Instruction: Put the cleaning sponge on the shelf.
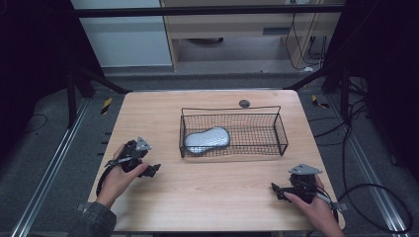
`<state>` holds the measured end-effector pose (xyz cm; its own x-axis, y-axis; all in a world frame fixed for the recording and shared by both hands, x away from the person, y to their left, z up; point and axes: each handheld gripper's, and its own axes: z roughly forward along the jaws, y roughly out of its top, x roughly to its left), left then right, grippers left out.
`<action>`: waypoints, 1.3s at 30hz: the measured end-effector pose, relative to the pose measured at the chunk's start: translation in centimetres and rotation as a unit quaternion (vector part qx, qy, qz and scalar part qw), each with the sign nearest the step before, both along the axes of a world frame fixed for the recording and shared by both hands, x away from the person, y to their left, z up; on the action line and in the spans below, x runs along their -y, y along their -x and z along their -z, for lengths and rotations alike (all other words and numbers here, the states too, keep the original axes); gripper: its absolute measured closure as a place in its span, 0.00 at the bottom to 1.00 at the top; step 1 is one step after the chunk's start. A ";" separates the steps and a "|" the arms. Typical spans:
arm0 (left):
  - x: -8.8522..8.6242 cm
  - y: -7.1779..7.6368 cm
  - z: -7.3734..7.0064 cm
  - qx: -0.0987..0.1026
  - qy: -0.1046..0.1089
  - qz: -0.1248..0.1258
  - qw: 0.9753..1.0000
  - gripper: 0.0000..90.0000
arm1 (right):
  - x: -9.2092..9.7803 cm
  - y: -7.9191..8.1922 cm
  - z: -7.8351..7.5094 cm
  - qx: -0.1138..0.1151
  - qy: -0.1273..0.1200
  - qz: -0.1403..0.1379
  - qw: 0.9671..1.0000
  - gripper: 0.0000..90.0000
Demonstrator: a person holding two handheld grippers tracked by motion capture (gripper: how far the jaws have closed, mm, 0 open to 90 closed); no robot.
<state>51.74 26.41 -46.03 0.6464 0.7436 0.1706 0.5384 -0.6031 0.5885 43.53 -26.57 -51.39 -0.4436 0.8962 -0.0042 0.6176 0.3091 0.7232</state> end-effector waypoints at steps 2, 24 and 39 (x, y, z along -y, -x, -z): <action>-0.4 -0.4 0.4 -0.002 0.005 -0.012 1.000 0.05 | 0.0 0.0 0.0 0.000 0.000 0.000 1.000 0.00; -1.8 -2.4 3.9 0.000 0.069 -0.065 0.996 0.05 | 0.0 0.0 0.0 0.000 0.000 -0.001 1.000 0.00; -1.9 -2.7 4.7 0.015 0.105 -0.062 0.992 0.00 | 0.0 -0.1 0.0 0.000 0.000 -0.002 1.000 0.00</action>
